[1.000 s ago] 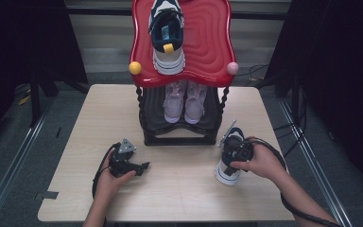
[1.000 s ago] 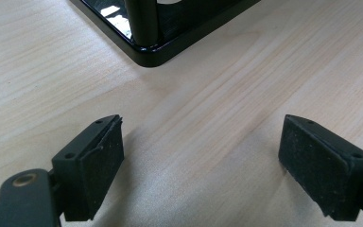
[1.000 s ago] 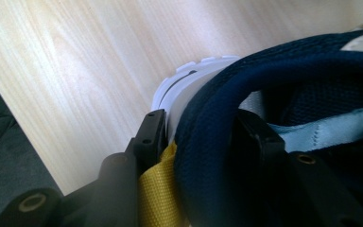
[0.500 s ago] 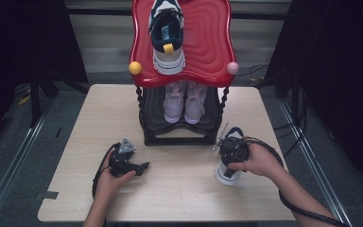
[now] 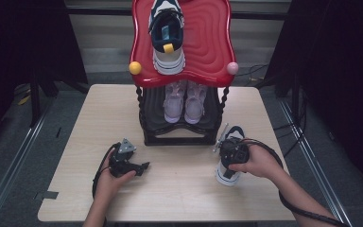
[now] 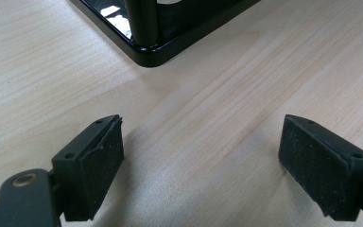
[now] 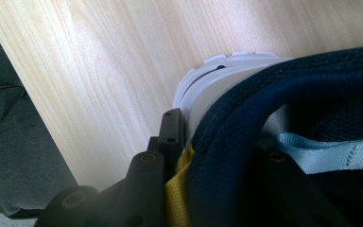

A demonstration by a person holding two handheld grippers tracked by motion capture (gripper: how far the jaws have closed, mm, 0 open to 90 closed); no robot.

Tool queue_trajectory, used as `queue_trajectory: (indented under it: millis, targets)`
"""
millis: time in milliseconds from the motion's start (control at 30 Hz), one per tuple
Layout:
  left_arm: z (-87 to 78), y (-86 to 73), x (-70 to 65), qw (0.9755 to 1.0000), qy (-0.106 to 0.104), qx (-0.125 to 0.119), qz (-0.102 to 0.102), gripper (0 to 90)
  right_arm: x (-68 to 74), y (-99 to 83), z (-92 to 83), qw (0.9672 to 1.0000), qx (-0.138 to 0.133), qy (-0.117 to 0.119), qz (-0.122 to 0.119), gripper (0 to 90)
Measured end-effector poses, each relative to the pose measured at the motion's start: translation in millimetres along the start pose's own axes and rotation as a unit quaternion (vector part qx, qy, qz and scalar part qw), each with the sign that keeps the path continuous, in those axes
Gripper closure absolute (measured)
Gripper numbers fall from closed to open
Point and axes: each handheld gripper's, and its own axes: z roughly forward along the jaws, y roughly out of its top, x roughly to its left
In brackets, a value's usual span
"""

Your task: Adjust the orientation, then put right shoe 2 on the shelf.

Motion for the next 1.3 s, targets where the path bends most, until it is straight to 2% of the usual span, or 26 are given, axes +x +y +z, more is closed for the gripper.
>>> queue_trajectory:
  millis: [67,133,167,300,367,400,433,467,533,600,633,667,700,733,900,1033,1300]
  targets:
    - [0.0,0.0,0.0,1.0000,0.000,0.000,0.000,14.3,-0.6,-0.3,0.2,0.9999,-0.001,-0.003,-0.010,73.5]
    - [0.0,0.0,-0.1,1.0000,0.000,0.000,0.000,14.3,2.8,0.1,-0.9,1.0000,0.004,-0.003,0.000,74.2]
    - [0.0,-0.1,-0.3,1.0000,0.000,0.000,-0.002,14.4,2.7,-0.3,-1.3,0.9999,0.007,-0.010,-0.010,74.3]
    - [0.0,-0.1,-0.3,1.0000,0.000,0.000,-0.002,14.4,3.0,-3.5,-7.1,0.9998,-0.006,-0.014,-0.016,74.9]
    - [0.0,-0.1,-0.3,1.0000,0.000,-0.001,-0.002,14.4,4.6,-4.3,-12.3,0.9999,-0.004,-0.011,-0.013,75.0]
    - [0.0,-0.1,-0.3,1.0000,0.000,-0.001,-0.002,14.4,3.7,-5.1,-13.3,0.9997,-0.010,-0.011,-0.022,75.0]
    - [0.0,-0.1,-0.3,1.0000,0.000,0.000,-0.002,14.4,5.3,-5.1,-15.7,0.9998,-0.007,-0.010,-0.017,75.0]
    - [0.0,-0.1,-0.3,1.0000,0.000,-0.001,-0.002,14.4,4.6,-5.7,-17.5,0.9996,-0.004,-0.012,-0.026,75.0]
    - [0.0,-0.1,-0.3,1.0000,0.000,-0.001,-0.002,14.4,5.6,-6.3,-21.1,0.9995,0.004,-0.014,-0.028,75.0]
    - [0.0,-0.1,-0.3,1.0000,-0.001,0.000,-0.002,14.4,7.0,-6.9,-24.3,0.9996,0.001,-0.009,-0.026,75.0]
    - [0.0,-0.1,-0.3,1.0000,0.000,0.000,-0.002,14.4,6.7,-7.6,-27.2,0.9993,0.002,-0.011,-0.035,75.0]
    - [0.0,-0.1,-0.3,1.0000,0.000,-0.001,-0.002,14.4,7.7,-8.1,-28.6,0.9995,0.000,-0.009,-0.030,75.0]
    - [0.0,-0.1,-0.3,1.0000,0.000,0.000,-0.002,14.4,7.2,-8.4,-31.2,0.9992,0.002,-0.010,-0.038,75.0]
    - [0.0,-0.1,-0.3,1.0000,0.000,-0.001,-0.002,14.4,8.5,-8.6,-33.1,0.9994,0.003,-0.009,-0.033,75.0]
    - [-0.2,0.0,0.1,1.0000,-0.001,0.002,0.002,14.4,9.7,-11.0,-48.4,0.9992,0.004,-0.003,-0.039,75.0]
    - [0.3,-0.2,-0.6,1.0000,-0.001,-0.002,-0.003,14.4,10.7,-12.7,-63.8,0.9992,0.000,-0.002,-0.041,75.0]
    - [0.2,-0.1,-0.3,1.0000,0.000,-0.002,-0.001,14.4,16.2,-12.1,-92.9,0.9990,-0.002,-0.015,-0.042,74.9]
